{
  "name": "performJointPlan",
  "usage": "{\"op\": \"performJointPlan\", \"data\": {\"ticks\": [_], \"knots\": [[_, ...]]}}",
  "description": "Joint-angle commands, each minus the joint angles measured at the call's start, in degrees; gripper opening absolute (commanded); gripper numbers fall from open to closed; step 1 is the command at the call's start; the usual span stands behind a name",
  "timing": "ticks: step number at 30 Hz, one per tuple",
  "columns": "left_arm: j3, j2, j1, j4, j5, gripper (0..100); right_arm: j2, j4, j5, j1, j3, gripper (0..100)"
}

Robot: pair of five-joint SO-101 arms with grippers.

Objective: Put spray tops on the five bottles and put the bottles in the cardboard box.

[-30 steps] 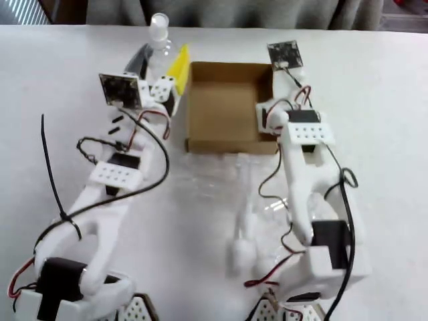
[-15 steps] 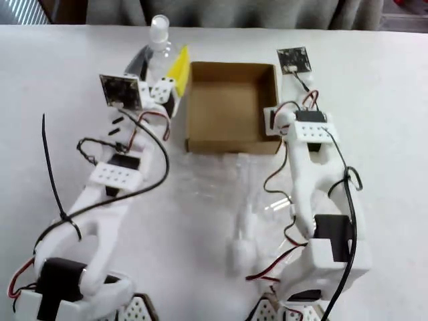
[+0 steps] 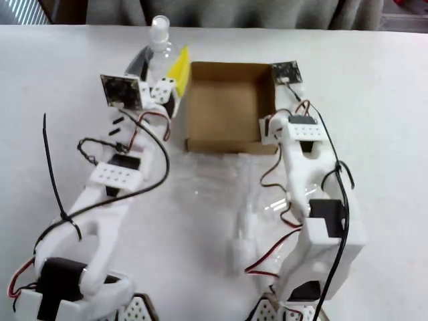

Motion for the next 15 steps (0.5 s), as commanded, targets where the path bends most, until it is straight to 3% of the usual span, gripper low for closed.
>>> {"op": "performJointPlan", "data": {"ticks": [1, 10, 15], "knots": [[-0.79, -0.66, -0.04, -1.67, 0.62, 10, -0.66, -0.48, -0.35, -3.03, -2.29, 1.2], [-0.79, -0.66, -0.13, -1.67, 0.62, 10, -0.75, 4.0, 0.18, -6.9, -2.29, 1.6], [-0.79, -0.66, -0.22, -1.67, 0.62, 10, -0.84, 6.46, 5.89, -7.78, -2.11, 1.7]]}}
